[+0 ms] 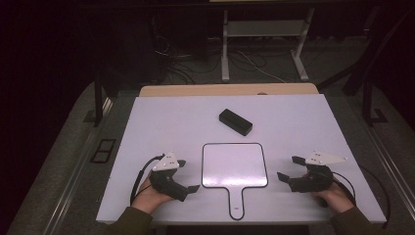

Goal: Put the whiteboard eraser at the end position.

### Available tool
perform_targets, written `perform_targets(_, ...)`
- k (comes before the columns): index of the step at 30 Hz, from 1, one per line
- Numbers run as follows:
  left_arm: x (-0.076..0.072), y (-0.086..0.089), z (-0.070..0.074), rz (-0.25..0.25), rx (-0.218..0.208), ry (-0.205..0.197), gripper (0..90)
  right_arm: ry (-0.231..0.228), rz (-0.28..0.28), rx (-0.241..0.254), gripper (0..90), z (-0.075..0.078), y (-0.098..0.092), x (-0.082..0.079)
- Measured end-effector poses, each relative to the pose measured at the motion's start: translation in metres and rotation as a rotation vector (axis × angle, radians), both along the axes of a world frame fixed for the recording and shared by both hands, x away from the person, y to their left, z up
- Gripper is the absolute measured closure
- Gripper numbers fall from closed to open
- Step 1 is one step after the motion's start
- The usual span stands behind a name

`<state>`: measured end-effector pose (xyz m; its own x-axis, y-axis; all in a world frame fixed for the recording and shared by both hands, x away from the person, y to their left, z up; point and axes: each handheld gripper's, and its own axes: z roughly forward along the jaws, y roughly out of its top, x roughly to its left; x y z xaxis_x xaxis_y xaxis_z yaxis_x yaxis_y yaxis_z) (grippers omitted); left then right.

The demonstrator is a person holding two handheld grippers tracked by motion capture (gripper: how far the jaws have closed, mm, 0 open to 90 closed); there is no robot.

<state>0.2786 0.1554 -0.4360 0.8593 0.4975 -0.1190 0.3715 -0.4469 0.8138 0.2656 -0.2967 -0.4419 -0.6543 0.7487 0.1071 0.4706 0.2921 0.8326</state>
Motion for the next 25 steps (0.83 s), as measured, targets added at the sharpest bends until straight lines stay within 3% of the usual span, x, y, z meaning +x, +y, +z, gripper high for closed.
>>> perform_targets(8, 0.0001, -0.0002, 0.0000, 0.000, -0.001, -0.002, 0.0, 0.010, -0.020, -0.012, 12.3, -0.0039, -0.0101, -0.0072)
perform_targets(25, 0.0005, -0.0001, -0.0002, -0.001, 0.005, 0.000, 0.0, 0.007, -0.006, -0.034, 12.2, -0.0056, -0.0082, -0.0074)
